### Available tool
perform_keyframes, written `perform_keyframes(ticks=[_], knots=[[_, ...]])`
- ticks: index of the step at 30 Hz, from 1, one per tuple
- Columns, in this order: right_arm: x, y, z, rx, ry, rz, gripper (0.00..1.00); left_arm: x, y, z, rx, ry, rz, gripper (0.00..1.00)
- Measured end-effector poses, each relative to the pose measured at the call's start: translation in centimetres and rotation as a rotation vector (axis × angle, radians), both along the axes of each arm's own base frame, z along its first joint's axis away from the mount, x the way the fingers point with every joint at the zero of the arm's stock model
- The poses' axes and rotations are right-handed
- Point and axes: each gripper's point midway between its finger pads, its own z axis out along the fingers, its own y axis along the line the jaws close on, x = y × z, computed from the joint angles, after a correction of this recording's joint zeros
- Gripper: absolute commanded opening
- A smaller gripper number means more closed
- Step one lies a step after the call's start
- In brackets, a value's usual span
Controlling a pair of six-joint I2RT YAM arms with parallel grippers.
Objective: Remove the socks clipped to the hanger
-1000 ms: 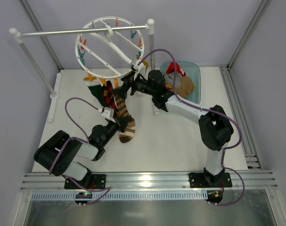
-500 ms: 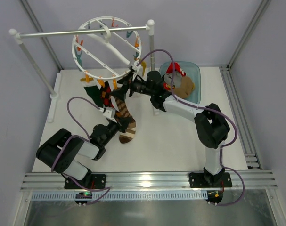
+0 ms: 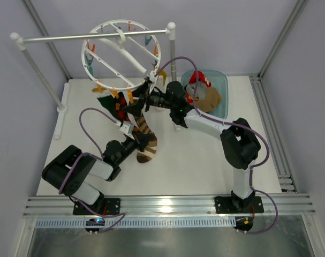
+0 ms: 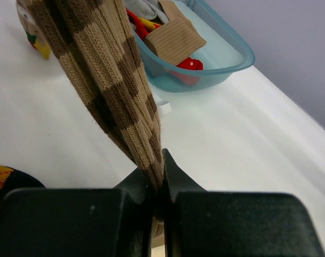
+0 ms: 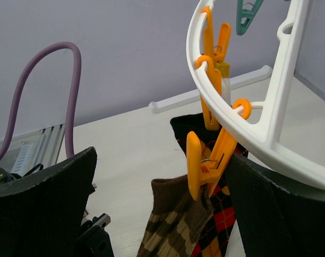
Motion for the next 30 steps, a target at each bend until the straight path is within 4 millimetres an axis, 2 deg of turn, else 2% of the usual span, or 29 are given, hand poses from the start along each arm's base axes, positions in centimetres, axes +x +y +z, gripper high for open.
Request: perform_keyframes(ticks=[5, 14, 20, 23, 25, 26, 27, 30], knots=[[-0.7, 0.1, 0.7, 0.021, -0.015, 0.04, 0.94, -0.2, -0.4, 0.2, -0.004, -0.008, -0.027, 0.0], [-0.8, 0.1, 0.9, 0.029, -0.024, 0.043, 0.6, -0.4, -0.6, 0.2, -0.004, -0.008, -0.043, 0.0], [-0.3, 0.1, 0.6, 0.03, -0.025, 0.028, 0.47, -0.6, -0.7, 0.2, -0.003, -0.008, -0.053, 0.0], [-0.1, 0.2, 0.5, 0.035, -0.028, 0.02, 0.37, -0.6, -0.7, 0.2, -0.002, -0.007, -0.054, 0.0], [0.1, 0.2, 0.7, 0.044, -0.037, 0.014, 0.26, -0.6, -0.7, 0.1, -0.002, -0.006, -0.054, 0.0], [0.2, 0.2, 0.8, 0.05, -0.038, 0.012, 0.19, -0.6, -0.7, 0.1, -0.001, -0.004, -0.058, 0.0], [0.3, 0.2, 1.0, 0.061, -0.046, 0.004, 0.04, -0.8, -0.9, -0.3, 0.005, 0.006, -0.067, 0.0], [0.5, 0.1, 1.8, 0.088, -0.054, -0.008, 0.04, -1.1, -1.0, -1.1, 0.02, 0.032, -0.083, 0.0]])
